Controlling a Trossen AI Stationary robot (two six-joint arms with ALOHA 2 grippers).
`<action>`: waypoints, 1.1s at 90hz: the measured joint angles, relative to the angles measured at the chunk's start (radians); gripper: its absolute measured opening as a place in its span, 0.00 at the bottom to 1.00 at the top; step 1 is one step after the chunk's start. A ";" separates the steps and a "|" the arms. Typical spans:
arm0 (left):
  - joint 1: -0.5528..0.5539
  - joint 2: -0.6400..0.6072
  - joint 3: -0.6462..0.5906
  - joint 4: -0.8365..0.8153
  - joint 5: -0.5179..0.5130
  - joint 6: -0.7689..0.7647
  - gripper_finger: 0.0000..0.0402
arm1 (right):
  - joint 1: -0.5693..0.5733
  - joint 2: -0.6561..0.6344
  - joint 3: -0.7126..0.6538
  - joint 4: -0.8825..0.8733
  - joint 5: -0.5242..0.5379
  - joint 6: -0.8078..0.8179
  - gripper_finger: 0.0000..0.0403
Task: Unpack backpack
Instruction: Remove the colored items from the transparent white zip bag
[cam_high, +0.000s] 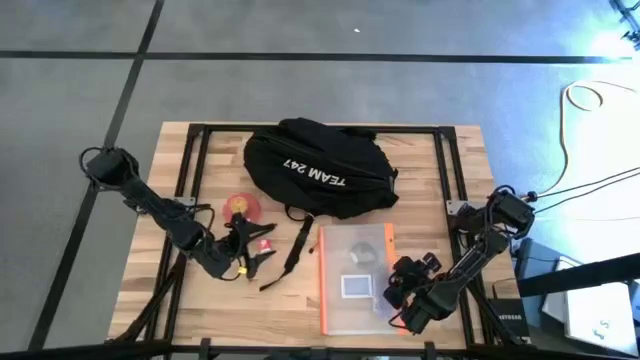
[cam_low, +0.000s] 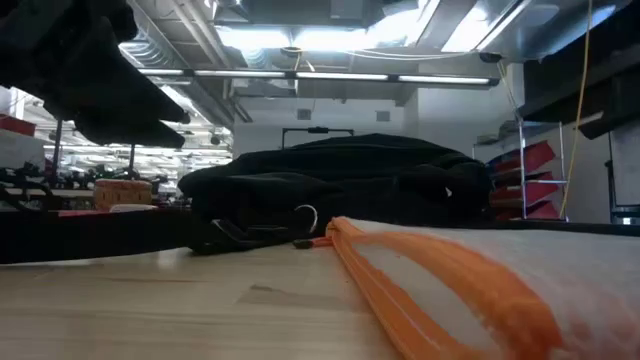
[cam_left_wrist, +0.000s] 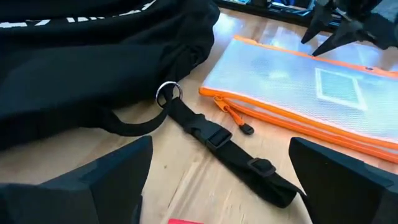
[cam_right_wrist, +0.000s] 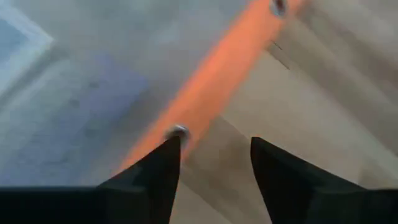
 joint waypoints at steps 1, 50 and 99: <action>0.000 0.000 0.000 0.000 0.000 0.000 0.91 | 0.002 0.000 -0.003 0.004 -0.001 0.009 0.42; 0.001 0.000 0.000 0.008 -0.004 0.008 0.91 | 0.019 -0.048 -0.010 0.094 0.154 0.025 0.35; 0.000 -0.001 0.000 0.007 -0.004 0.007 0.91 | -0.027 0.045 -0.007 0.161 0.083 0.008 0.64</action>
